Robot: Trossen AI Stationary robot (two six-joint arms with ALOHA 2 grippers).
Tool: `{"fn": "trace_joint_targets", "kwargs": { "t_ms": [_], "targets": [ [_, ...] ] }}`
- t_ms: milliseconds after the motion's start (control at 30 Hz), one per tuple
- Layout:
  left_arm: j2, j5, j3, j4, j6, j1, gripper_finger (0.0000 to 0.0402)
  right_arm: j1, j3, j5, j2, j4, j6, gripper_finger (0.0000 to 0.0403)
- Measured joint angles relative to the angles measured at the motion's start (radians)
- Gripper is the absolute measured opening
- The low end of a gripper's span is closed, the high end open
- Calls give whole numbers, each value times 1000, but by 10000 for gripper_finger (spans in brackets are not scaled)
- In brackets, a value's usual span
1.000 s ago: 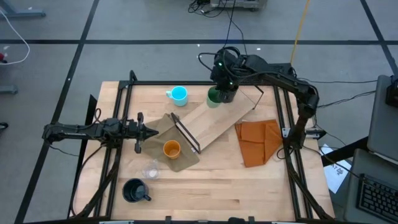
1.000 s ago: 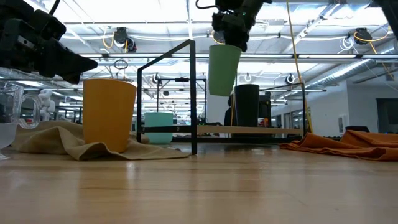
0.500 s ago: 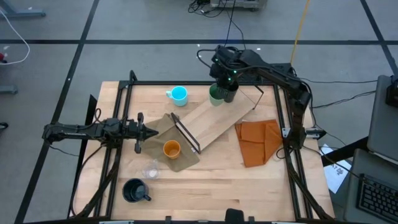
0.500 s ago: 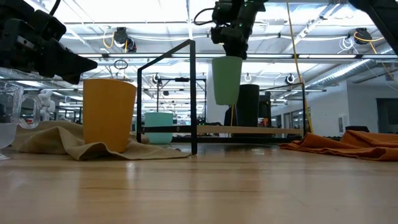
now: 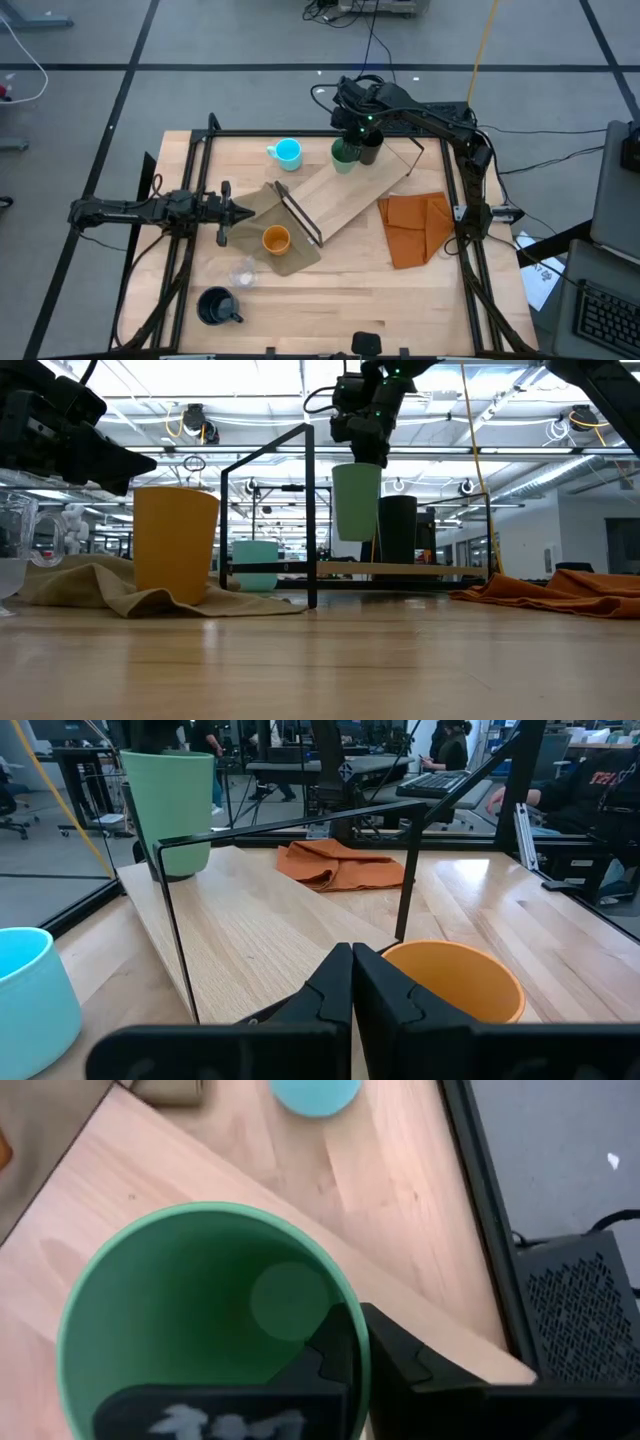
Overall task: Stack small to large cups/mugs on shelf
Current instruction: Put the green cup on the shelf
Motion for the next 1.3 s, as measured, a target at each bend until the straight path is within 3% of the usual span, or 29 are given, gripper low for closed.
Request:
{"fn": "trace_joint_targets", "kwargs": {
  "t_ms": [1300],
  "targets": [
    [0,6,0,-1,-17,0,10,6,-2,-22,67,24,-27,0]
  ]
}}
